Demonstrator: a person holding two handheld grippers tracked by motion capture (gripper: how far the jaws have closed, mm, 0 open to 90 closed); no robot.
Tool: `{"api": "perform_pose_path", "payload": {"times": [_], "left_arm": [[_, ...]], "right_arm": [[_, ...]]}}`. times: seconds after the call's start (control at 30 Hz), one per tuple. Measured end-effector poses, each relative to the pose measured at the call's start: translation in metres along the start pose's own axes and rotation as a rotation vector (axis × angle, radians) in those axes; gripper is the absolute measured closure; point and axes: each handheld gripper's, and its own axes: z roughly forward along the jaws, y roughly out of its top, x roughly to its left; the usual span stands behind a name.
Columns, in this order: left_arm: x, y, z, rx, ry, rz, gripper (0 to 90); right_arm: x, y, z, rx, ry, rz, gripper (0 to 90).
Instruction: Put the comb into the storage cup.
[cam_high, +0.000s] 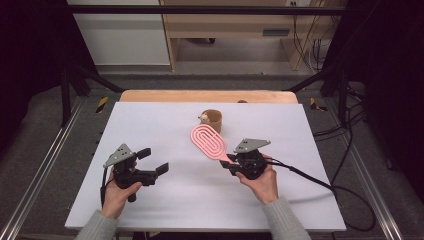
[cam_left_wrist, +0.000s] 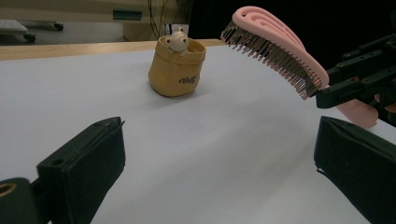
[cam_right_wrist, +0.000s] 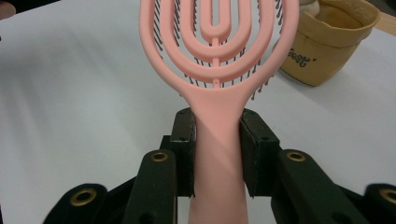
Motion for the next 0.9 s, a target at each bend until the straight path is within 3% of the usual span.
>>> {"api": "perform_pose_path", "payload": {"times": [0.9], "left_arm": [[-0.018, 0.01, 0.023, -0.03, -0.035, -0.046, 1.9]], "right_arm": [[0.013, -0.006, 0.004, -0.091, 0.026, 0.036, 69.6]]}}
